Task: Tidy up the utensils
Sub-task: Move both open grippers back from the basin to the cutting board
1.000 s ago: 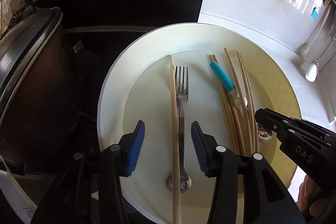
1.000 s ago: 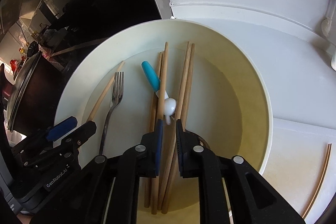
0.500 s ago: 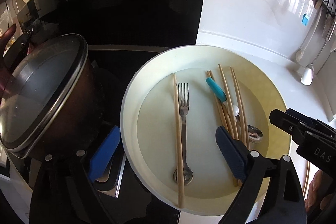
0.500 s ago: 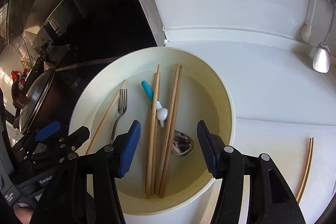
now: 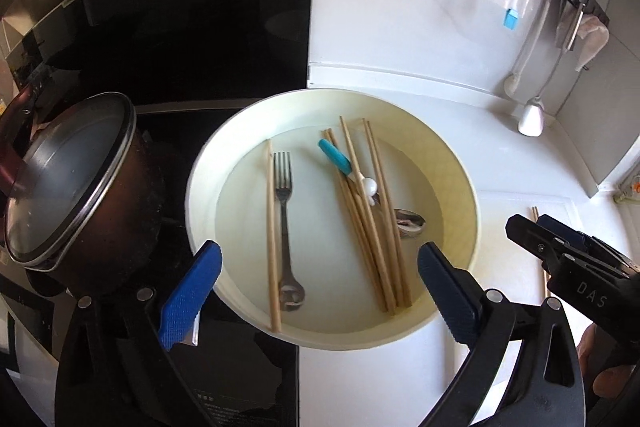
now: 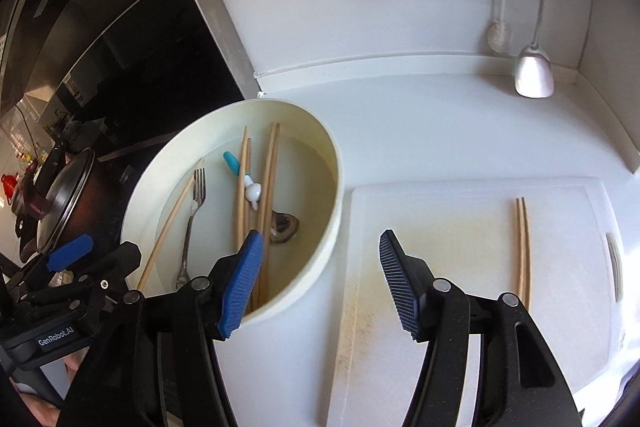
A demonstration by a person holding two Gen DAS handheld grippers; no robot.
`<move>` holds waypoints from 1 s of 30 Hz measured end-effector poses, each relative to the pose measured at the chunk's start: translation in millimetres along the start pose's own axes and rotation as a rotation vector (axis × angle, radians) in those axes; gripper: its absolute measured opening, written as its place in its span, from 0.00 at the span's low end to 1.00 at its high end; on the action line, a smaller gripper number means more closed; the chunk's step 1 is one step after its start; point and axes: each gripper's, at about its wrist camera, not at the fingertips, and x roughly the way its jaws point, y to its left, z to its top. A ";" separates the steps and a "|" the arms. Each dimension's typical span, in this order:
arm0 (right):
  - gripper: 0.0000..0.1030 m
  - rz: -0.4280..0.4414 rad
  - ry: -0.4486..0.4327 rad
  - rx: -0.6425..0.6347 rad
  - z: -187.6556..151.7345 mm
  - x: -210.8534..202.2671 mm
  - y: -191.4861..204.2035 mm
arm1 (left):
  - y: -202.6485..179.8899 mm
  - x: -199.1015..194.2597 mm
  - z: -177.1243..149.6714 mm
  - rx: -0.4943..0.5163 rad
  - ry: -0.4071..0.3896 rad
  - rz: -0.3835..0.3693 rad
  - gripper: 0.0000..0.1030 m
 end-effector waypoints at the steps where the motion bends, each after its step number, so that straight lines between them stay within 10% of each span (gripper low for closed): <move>1: 0.56 -0.011 -0.001 0.015 -3.4 -4.4 -6.2 | -5.4 -1.9 -1.2 0.005 0.001 -0.017 0.94; 17: 0.56 -0.170 -0.013 0.162 -58.7 -65.2 -133.3 | -124.9 -0.2 -28.8 0.087 0.058 -0.136 0.94; 30: 0.56 -0.052 0.006 0.019 -76.2 -72.9 -223.3 | -209.7 -12.4 -70.9 -0.032 0.028 0.038 0.94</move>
